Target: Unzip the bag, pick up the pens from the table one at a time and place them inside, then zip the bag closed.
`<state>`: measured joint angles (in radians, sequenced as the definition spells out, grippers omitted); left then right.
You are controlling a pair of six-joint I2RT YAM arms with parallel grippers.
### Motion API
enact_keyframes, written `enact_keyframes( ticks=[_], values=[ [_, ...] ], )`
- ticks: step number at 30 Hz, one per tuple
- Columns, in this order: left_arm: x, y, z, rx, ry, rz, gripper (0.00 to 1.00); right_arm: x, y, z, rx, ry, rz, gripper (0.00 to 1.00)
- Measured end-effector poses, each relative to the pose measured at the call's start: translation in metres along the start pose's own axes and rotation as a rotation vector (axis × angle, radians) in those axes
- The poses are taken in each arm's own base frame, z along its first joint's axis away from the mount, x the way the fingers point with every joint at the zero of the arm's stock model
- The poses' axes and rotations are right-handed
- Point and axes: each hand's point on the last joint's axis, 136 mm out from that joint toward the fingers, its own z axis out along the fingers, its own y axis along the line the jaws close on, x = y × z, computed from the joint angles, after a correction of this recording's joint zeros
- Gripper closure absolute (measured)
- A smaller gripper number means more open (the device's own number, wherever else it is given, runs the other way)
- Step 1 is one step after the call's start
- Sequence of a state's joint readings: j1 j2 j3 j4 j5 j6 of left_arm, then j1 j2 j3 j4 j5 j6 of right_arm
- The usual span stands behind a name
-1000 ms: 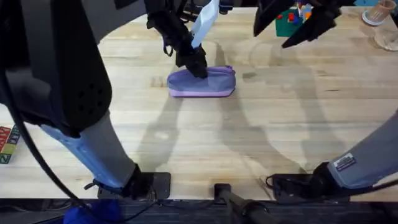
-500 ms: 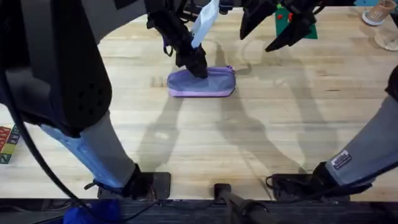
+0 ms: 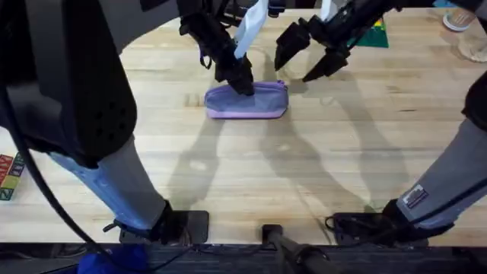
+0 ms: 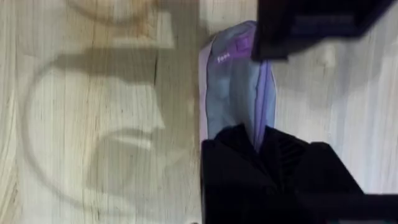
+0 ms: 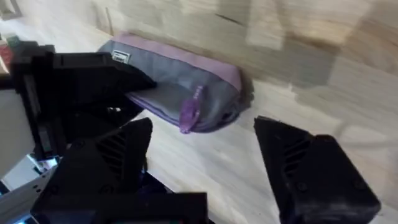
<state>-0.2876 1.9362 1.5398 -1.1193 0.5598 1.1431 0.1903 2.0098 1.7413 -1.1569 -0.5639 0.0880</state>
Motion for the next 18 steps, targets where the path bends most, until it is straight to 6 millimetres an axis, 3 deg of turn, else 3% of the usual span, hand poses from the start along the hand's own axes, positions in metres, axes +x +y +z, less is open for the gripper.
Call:
enact_keyframes(
  ticks=[10,18],
  values=[
    [0.000,0.000,0.000,0.000,0.000,0.000,0.959,0.005,0.021,0.028,-0.015,0.017,-0.069,0.027],
    [0.000,0.000,0.000,0.000,0.000,0.000,0.959,0.002,0.023,0.032,-0.020,0.006,-0.057,0.038]
  ],
)
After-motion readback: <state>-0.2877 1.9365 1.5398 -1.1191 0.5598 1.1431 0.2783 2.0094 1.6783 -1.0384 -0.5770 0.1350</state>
